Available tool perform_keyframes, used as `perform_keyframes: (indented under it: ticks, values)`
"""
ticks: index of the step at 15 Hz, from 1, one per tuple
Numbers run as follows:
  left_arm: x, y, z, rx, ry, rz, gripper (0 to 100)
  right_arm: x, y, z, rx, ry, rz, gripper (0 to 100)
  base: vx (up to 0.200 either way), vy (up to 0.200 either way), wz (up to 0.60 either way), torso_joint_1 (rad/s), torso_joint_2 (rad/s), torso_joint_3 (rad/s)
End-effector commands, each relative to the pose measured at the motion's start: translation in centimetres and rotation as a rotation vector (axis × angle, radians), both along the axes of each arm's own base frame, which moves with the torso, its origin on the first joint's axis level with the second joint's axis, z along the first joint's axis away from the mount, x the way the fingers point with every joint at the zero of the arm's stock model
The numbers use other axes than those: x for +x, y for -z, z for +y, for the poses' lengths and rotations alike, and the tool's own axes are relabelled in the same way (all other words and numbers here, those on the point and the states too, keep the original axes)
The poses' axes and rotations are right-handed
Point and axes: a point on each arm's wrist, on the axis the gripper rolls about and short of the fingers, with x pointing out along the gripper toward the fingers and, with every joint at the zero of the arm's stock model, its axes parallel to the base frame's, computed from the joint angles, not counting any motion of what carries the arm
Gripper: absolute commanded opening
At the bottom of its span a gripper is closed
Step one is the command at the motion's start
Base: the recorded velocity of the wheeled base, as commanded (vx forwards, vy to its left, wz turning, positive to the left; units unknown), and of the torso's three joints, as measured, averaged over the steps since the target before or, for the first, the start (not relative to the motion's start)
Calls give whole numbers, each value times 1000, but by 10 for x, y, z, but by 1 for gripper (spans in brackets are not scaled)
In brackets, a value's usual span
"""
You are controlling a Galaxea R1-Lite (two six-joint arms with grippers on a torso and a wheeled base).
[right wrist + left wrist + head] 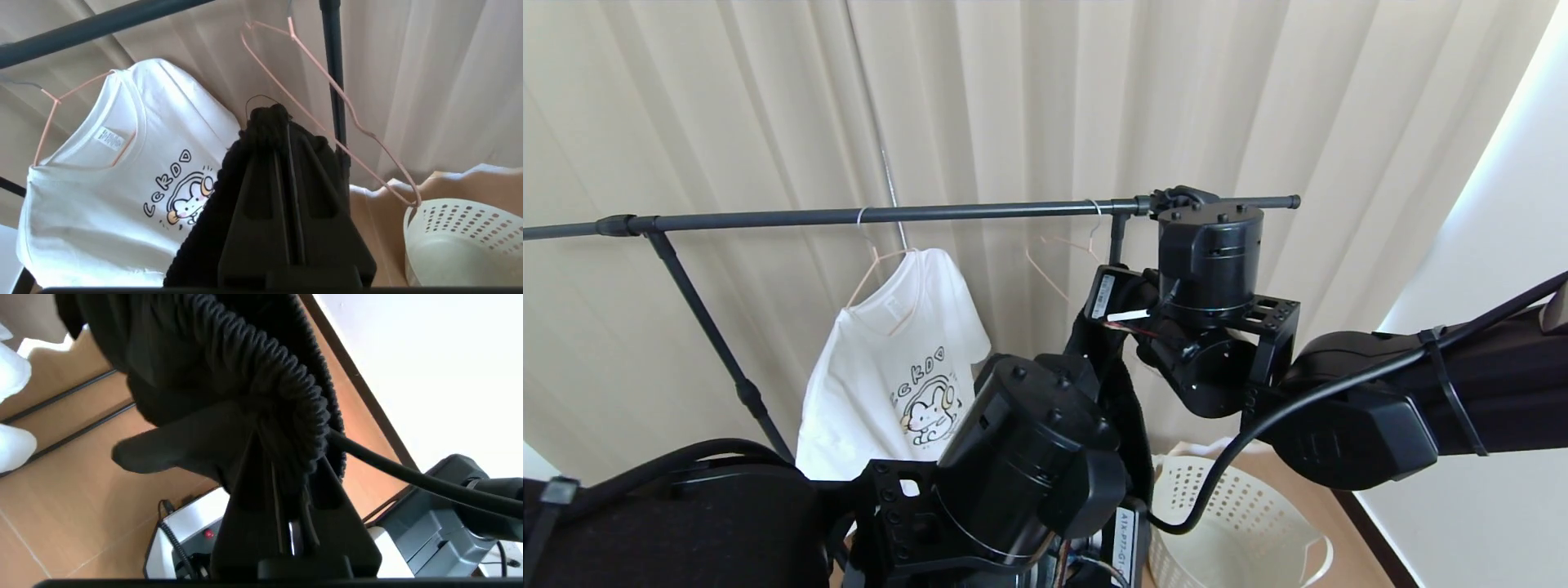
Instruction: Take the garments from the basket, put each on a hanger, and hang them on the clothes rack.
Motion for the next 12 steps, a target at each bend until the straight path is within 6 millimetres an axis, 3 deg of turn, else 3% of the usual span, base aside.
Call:
perform_keyframes:
  ticks: [1, 5, 6, 8, 10, 12]
  values:
    - [-1, -2, 3, -4, -1, -2, 0, 0, -2, -1, 3, 2, -3, 0, 0, 0, 0, 0, 0, 0]
    - [6, 3, 18, 32, -74, -13, 0, 3, -6, -12, -8, 29, 1, 0, 0, 0, 0, 0, 0, 0]
    - [22, 14, 39, 93, -185, -14, 0, -4, -21, -29, -22, 41, 11, 0, 0, 0, 0, 0, 0, 0]
    - [59, 21, 72, 127, -318, -16, 0, -14, -37, -45, -40, 49, 23, 0, 0, 0, 0, 0, 0, 0]
    - [84, 16, 83, 77, -385, -72, 0, -20, -44, -52, -67, 50, 28, 0, 0, 0, 0, 0, 0, 0]
    - [102, -3, 91, 72, -401, -164, 0, -28, -44, -60, -125, 50, 49, 0, 0, 0, 0, 0, 0, 0]
